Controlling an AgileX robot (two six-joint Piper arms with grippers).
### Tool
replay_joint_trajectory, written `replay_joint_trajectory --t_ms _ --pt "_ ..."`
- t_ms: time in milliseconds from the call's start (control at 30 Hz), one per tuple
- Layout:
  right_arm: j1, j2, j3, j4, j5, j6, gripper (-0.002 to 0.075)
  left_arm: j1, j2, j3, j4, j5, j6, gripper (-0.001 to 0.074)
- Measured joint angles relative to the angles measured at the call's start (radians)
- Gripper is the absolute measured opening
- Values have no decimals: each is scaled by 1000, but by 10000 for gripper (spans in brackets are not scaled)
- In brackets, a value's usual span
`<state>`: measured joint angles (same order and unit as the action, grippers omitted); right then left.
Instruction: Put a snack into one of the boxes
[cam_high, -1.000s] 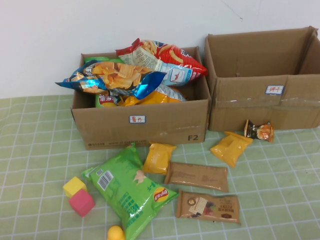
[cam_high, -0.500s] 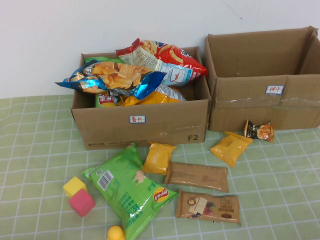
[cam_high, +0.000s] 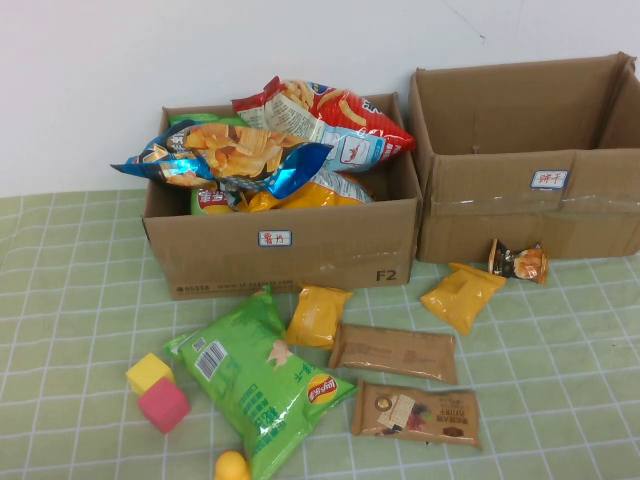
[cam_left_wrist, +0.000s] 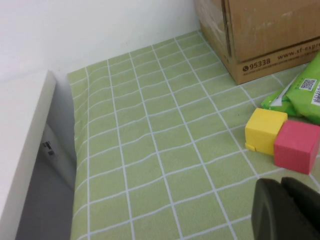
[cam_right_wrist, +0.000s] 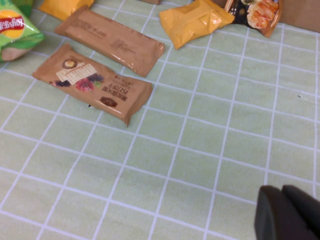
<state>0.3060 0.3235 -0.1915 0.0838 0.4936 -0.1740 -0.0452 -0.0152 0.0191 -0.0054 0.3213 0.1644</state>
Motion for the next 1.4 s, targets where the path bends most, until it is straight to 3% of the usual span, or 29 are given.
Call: replay_joint_trajectory --t_ms 233,500,1400 --pt "0 0 0 0 0 2 -2 0 0 0 -19 4 -11 -2" --pt "0 0 0 0 0 2 -2 0 0 -4 -44 21 -226 -2" --pt "0 0 0 0 0 2 -2 2 0 -6 -47 23 -154 -2"
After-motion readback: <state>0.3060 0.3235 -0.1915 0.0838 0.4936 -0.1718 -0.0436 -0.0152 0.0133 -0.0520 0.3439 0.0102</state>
